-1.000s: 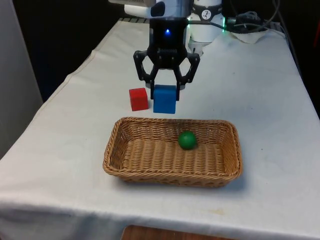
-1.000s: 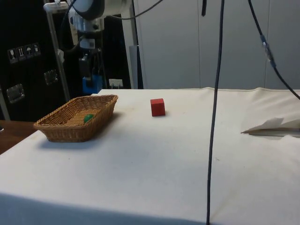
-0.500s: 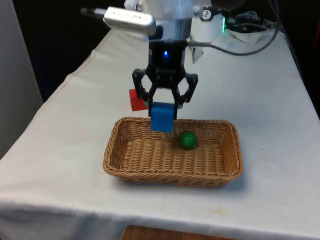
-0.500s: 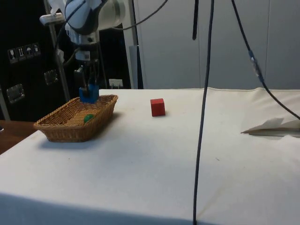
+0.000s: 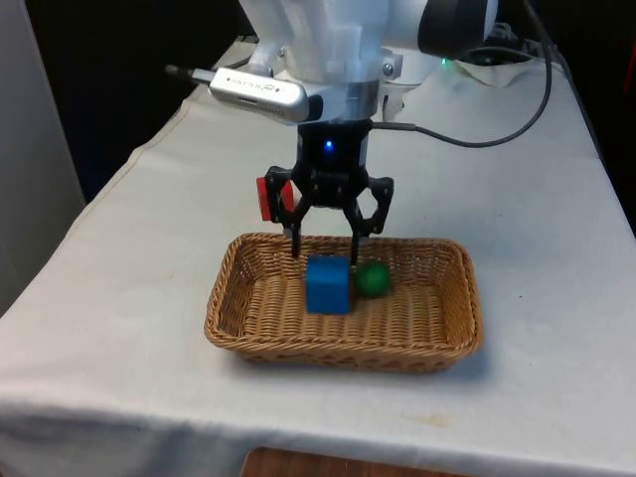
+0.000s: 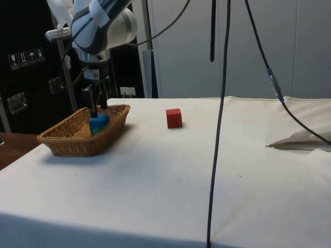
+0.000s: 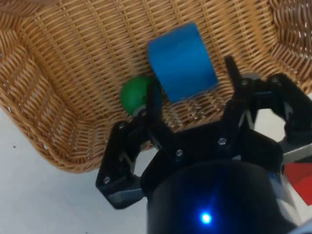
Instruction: Place all non-red objects into the basket.
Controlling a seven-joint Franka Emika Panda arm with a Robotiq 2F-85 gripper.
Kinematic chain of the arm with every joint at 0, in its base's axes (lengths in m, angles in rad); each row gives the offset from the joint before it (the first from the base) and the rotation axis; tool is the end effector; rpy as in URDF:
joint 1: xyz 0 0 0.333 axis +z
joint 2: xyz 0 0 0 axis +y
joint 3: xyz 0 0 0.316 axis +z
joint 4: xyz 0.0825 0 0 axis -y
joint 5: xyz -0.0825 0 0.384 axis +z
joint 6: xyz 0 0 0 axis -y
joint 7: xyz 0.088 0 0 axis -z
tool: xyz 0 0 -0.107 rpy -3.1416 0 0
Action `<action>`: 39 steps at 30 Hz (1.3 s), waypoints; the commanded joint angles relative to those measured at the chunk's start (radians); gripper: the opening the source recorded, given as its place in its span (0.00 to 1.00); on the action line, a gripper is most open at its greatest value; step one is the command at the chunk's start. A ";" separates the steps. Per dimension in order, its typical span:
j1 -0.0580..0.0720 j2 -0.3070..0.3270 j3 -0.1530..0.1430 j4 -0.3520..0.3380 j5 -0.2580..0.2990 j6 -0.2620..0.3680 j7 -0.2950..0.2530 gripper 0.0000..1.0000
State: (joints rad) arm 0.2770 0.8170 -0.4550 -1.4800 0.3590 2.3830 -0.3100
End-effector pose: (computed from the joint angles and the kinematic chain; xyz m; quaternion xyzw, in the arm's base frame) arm 0.7302 -0.0615 0.2403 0.9955 0.0232 0.0807 0.0446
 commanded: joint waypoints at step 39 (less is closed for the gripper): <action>0.034 -0.163 -0.023 -0.176 -0.003 -0.018 0.035 1.00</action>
State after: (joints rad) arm 0.3010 0.6680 -0.4700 -1.6330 0.3620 2.3490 -0.2780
